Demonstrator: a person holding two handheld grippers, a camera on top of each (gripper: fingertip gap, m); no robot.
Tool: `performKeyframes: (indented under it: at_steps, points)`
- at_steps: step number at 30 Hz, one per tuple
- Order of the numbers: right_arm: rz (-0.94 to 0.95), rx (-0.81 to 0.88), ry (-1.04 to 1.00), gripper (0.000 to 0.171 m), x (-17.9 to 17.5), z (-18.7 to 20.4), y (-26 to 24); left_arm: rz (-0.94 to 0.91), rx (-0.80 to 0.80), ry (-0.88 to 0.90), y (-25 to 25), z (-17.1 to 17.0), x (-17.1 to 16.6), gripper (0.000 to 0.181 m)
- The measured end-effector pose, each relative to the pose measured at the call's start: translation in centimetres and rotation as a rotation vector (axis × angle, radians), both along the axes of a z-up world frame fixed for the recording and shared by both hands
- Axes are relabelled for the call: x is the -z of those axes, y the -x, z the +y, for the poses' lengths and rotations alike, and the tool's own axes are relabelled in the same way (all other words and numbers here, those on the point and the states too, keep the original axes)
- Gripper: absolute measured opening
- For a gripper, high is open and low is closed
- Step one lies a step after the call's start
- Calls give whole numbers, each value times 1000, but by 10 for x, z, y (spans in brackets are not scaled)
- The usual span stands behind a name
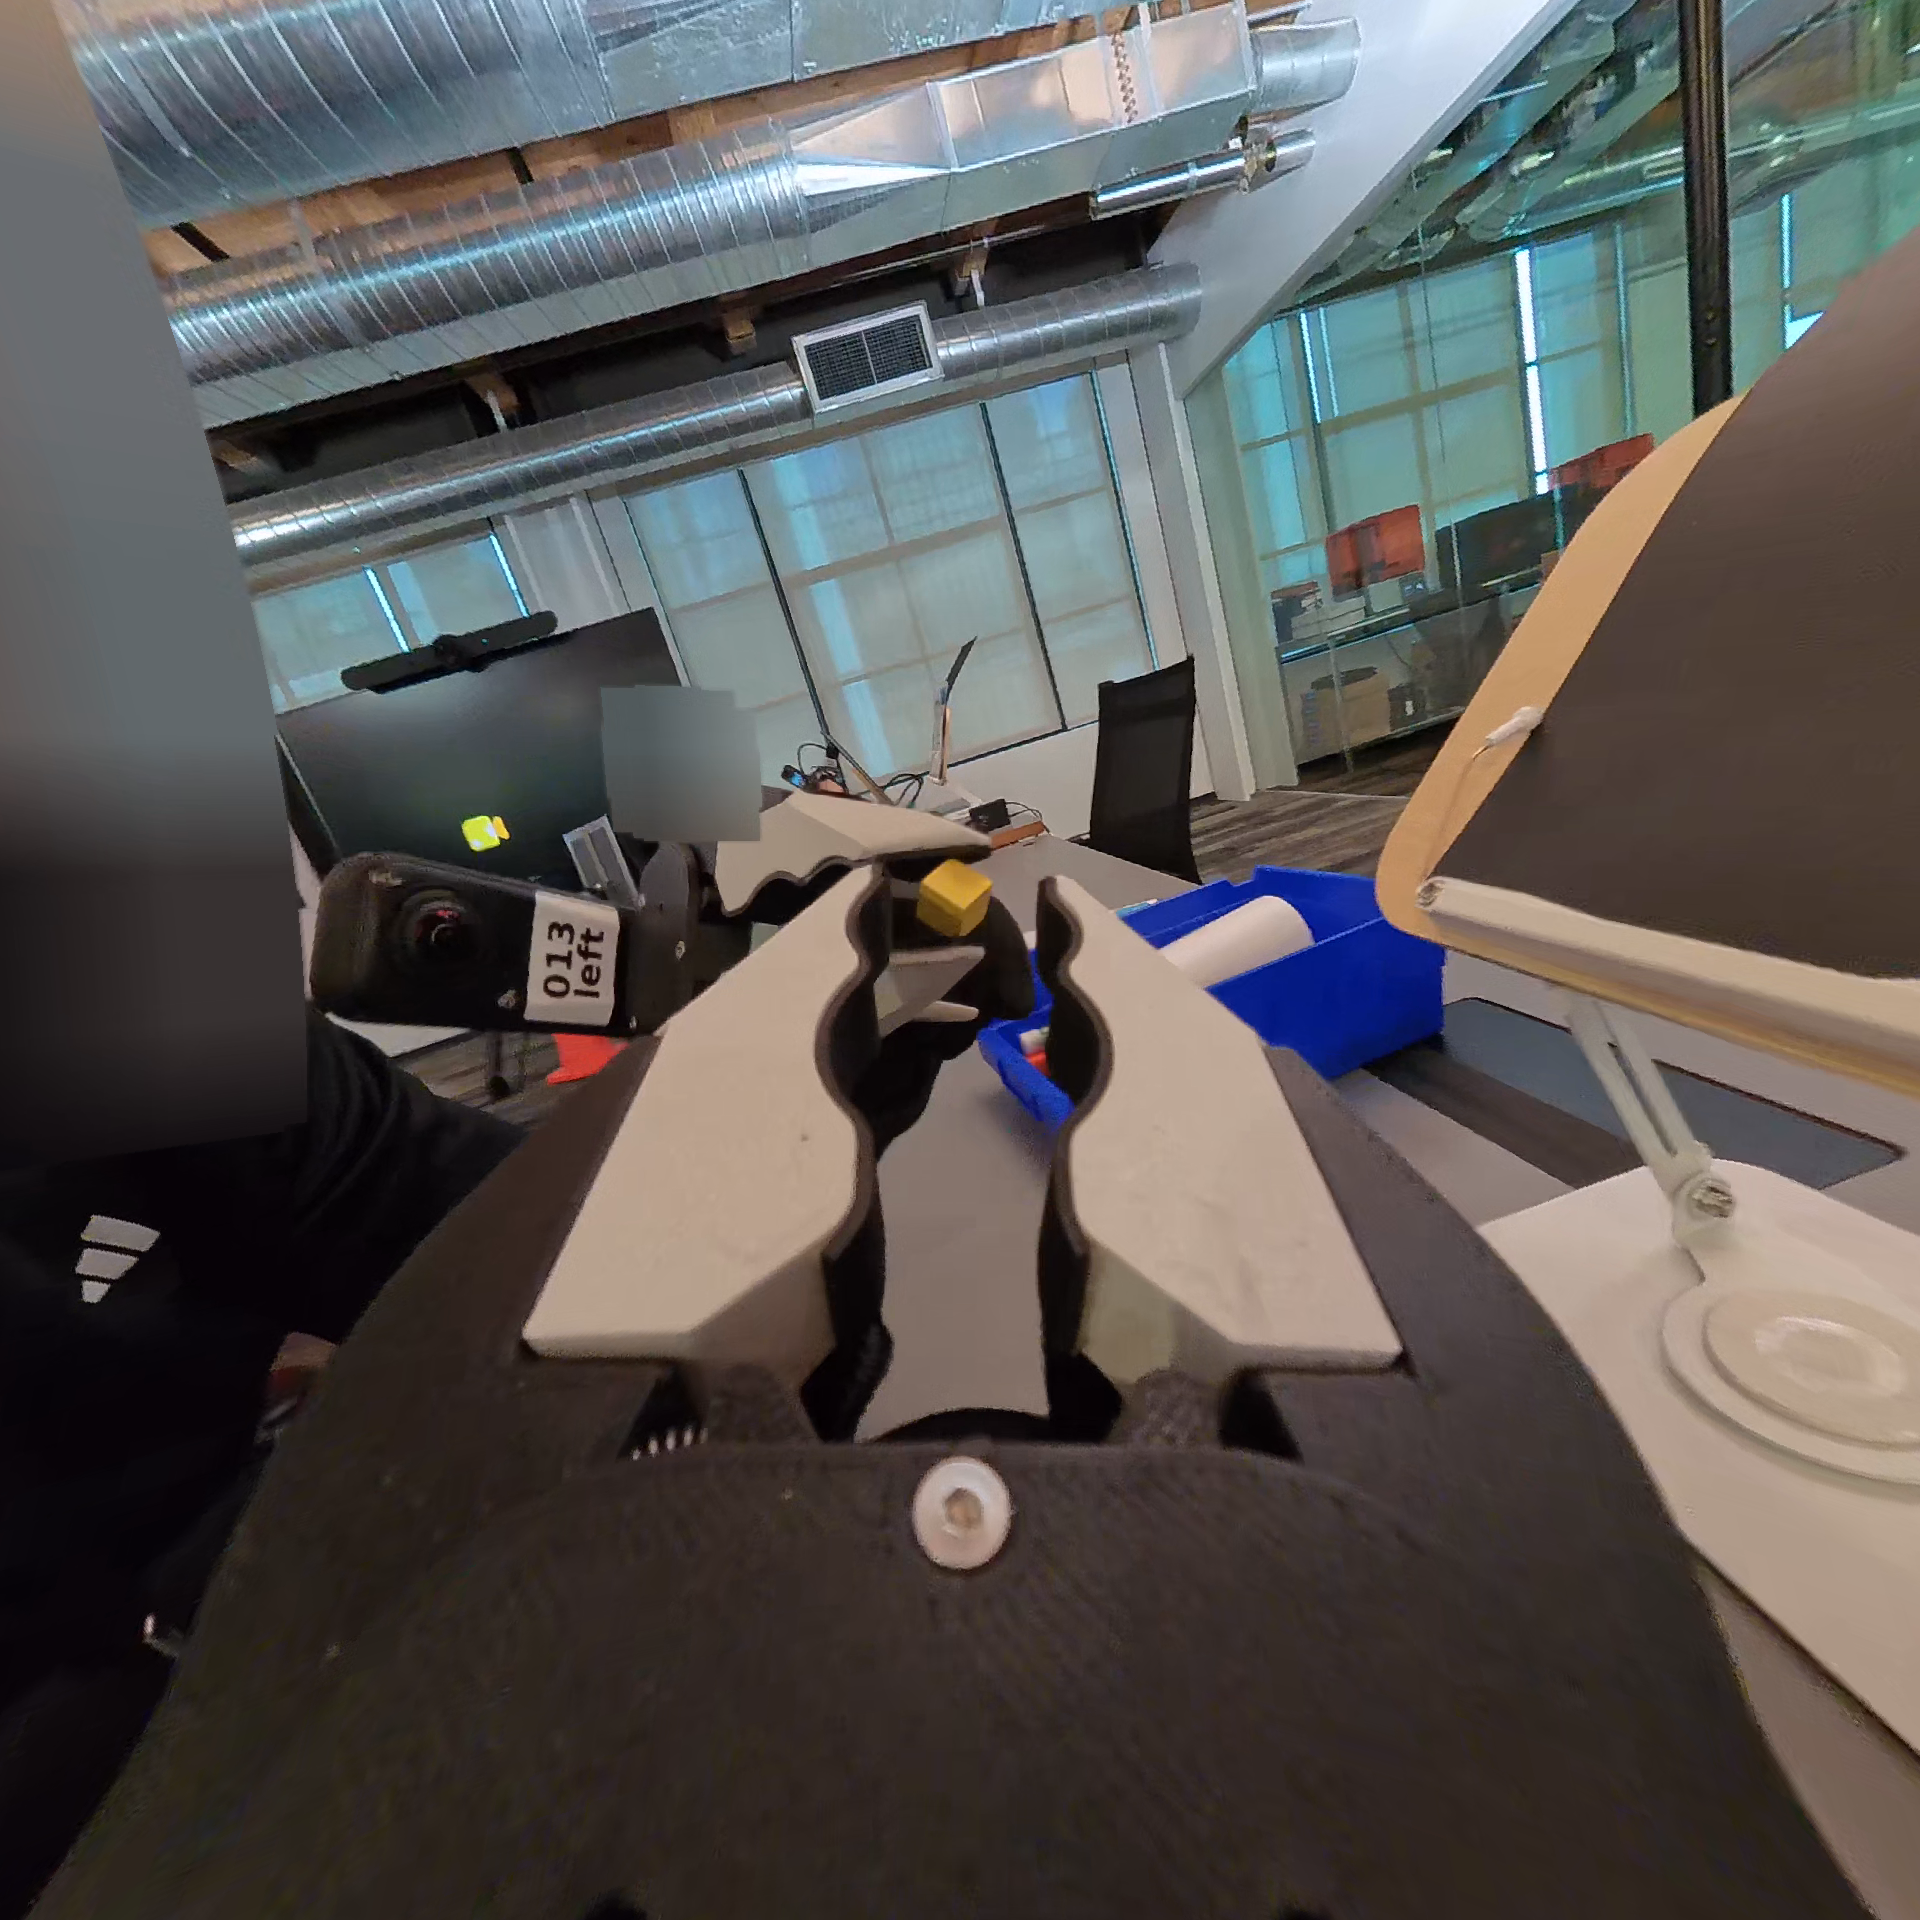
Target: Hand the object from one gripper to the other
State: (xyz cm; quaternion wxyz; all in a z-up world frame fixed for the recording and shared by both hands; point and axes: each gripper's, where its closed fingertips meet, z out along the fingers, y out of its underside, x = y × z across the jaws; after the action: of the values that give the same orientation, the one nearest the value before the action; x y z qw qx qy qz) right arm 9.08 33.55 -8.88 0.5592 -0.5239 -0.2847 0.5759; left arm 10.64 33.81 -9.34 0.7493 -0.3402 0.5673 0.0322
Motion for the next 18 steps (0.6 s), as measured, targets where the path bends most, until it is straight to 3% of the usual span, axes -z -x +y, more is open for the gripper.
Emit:
performKeyframes:
  at_steps: [2, 5, 7, 10, 13, 15, 18]
  points:
    - [-48, 42, -45, 26, -1, 3, -7, 8, 25, 27, 1, -1, 1, 14]
    - [-283, 151, -218, 29, 5, 5, -10, 41, 76, 90, 0, -5, 5, 15]
    - [-512, 294, -482, 29, 10, 5, -12, 82, 133, 184, -2, -10, 12, 15]
    - [-705, 407, -800, 28, 5, -6, -9, 55, 240, 395, -1, -16, 12, 15]
    - [-816, 462, -1029, 26, 4, -15, -5, 18, 349, 601, 2, -19, 13, 15]
    - [-872, 458, -1092, 34, 8, -18, -2, -28, 421, 720, 5, -20, 8, 15]
    - [-899, 497, -1134, 32, 10, -16, -3, -98, 555, 876, 11, -27, -2, 15]
